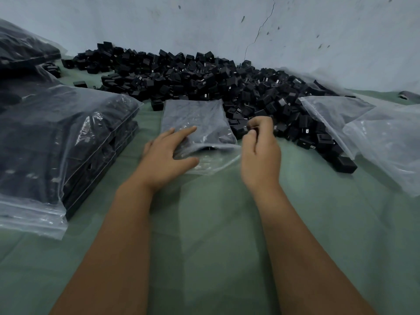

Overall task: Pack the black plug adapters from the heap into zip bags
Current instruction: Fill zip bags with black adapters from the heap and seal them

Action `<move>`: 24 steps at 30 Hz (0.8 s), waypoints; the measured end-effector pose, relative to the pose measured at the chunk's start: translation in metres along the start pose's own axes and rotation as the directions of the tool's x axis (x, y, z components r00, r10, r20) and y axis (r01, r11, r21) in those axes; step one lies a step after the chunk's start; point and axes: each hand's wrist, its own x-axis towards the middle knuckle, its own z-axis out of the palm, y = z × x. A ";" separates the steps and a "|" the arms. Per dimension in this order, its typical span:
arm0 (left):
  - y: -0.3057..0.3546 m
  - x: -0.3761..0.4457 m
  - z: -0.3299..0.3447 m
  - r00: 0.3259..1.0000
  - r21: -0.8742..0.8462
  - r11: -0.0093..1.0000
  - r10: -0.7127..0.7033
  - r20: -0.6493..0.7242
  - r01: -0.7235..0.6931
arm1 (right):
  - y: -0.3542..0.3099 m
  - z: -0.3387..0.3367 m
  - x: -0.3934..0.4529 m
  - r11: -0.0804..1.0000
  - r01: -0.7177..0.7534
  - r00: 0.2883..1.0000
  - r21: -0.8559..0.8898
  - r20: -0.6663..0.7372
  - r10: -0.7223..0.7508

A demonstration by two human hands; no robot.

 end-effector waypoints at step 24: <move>-0.006 0.011 -0.001 0.941 -0.607 0.781 -0.300 -0.154 0.150 | -0.037 0.031 -0.032 0.967 0.117 0.851 -0.227 0.524 0.020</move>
